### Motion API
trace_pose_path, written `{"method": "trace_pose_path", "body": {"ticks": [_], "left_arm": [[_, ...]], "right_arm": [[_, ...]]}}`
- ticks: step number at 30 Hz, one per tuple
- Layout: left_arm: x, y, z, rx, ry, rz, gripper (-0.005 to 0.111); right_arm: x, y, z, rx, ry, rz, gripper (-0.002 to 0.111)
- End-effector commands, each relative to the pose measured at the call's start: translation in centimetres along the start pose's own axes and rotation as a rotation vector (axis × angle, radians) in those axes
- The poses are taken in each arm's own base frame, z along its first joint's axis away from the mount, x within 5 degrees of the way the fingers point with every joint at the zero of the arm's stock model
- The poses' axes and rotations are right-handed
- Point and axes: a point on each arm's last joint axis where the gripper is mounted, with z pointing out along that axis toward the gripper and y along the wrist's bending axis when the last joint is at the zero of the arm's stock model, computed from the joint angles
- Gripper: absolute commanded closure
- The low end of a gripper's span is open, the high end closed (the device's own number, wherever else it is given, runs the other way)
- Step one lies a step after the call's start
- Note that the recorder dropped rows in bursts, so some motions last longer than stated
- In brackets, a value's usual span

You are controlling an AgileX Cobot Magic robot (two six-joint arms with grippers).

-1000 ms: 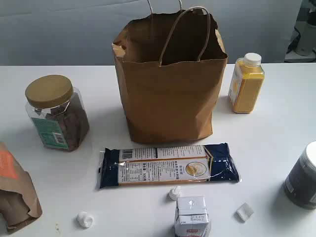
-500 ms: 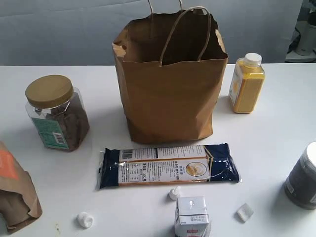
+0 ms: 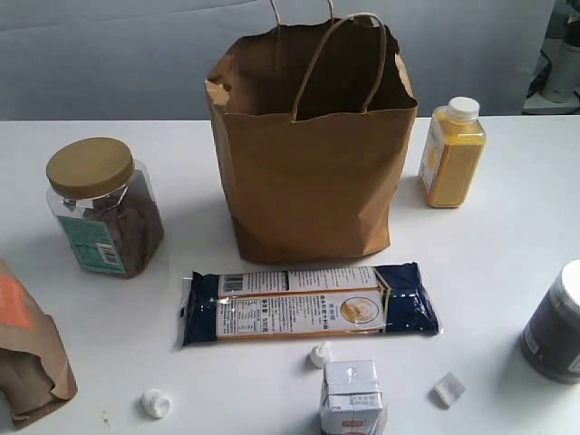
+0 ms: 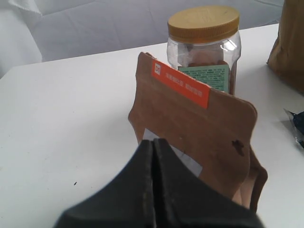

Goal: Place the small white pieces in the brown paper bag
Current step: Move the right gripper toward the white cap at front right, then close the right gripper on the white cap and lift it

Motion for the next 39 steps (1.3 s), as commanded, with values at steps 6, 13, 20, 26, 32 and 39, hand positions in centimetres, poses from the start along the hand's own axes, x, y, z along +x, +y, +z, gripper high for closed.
{"method": "trace_pose_path", "body": {"ticks": [6, 13, 20, 26, 32, 39], "left_arm": [[0.0, -0.1, 0.0, 0.009, -0.009, -0.008, 0.107], [0.0, -0.1, 0.0, 0.009, -0.009, -0.008, 0.107], [0.0, -0.1, 0.0, 0.009, -0.009, -0.008, 0.107], [0.0, -0.1, 0.0, 0.009, -0.009, -0.008, 0.107], [0.0, -0.1, 0.0, 0.009, -0.009, -0.008, 0.107], [0.0, -0.1, 0.0, 0.009, -0.009, -0.008, 0.107]], "right_arm": [[-0.6, -1.3, 8.3, -0.08, 0.645, -0.015, 0.108], [1.1, -2.8, 13.3, -0.115, 0.842, 0.033, 0.098], [1.8, -3.7, 16.1, -0.083, 0.844, 0.105, 0.065], [2.2, -4.0, 17.9, -0.057, 0.82, 0.123, 0.063], [2.1, -2.1, 20.0, -0.019, 0.778, 0.041, 0.064], [2.4, -1.4, 20.8, 0.141, 0.733, -0.106, 0.065]]}}
